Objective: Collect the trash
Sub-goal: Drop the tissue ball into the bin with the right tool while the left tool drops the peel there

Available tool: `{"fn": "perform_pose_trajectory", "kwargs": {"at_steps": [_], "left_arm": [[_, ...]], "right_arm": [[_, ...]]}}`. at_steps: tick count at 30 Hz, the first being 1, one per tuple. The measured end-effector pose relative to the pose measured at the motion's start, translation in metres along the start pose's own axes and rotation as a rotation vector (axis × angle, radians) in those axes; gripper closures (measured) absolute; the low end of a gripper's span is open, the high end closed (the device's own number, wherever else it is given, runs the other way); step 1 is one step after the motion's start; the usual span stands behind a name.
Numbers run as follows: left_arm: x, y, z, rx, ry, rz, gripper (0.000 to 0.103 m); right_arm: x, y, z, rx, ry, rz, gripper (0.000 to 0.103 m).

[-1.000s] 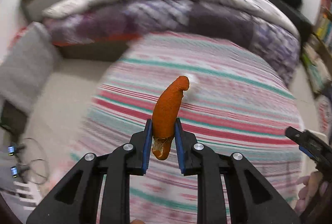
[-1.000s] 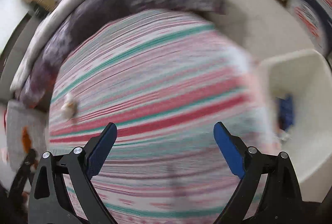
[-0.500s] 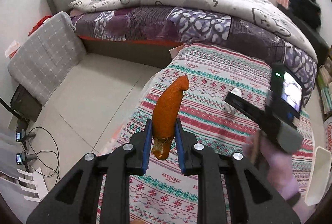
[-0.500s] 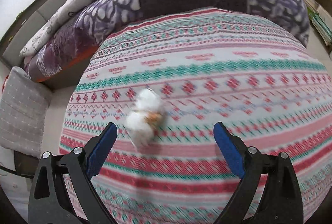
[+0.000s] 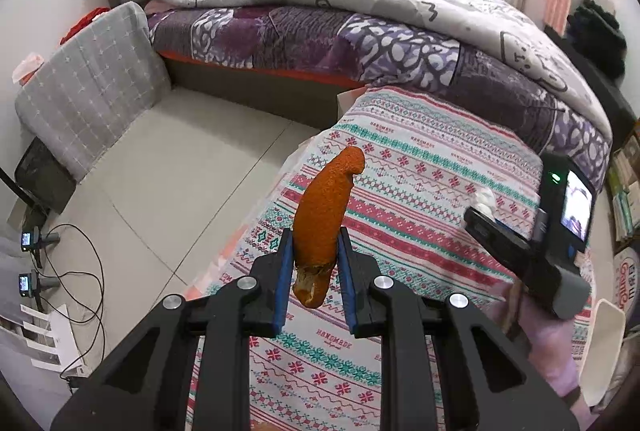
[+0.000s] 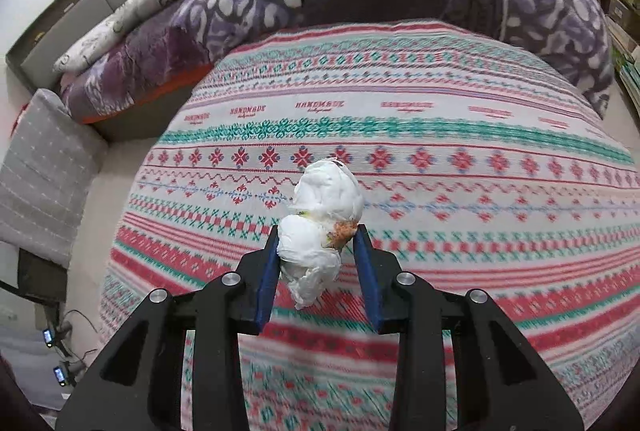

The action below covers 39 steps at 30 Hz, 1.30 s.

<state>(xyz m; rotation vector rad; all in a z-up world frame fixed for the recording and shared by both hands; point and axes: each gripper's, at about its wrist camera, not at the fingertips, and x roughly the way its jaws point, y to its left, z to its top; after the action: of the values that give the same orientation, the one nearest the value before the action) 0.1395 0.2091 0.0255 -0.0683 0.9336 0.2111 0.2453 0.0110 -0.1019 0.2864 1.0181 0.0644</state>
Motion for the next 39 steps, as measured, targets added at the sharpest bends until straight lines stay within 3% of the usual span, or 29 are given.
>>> {"fn": "perform_pose_trajectory", "kwargs": {"at_steps": [9, 20, 29, 39], "left_arm": [[-0.019, -0.012, -0.002, 0.007, -0.028, -0.066, 0.081], [-0.031, -0.052, -0.019, 0.079, -0.034, -0.129, 0.081], [-0.032, -0.097, -0.038, 0.175, -0.027, -0.157, 0.081], [-0.033, -0.153, -0.058, 0.288, -0.023, -0.185, 0.081]], "right_arm": [[-0.075, -0.028, -0.02, -0.009, -0.066, 0.017, 0.069], [-0.137, -0.083, -0.046, 0.006, -0.103, -0.008, 0.069], [-0.168, -0.172, -0.069, 0.1, -0.097, -0.113, 0.069], [-0.2, -0.294, -0.09, 0.326, -0.087, -0.255, 0.067]]}}
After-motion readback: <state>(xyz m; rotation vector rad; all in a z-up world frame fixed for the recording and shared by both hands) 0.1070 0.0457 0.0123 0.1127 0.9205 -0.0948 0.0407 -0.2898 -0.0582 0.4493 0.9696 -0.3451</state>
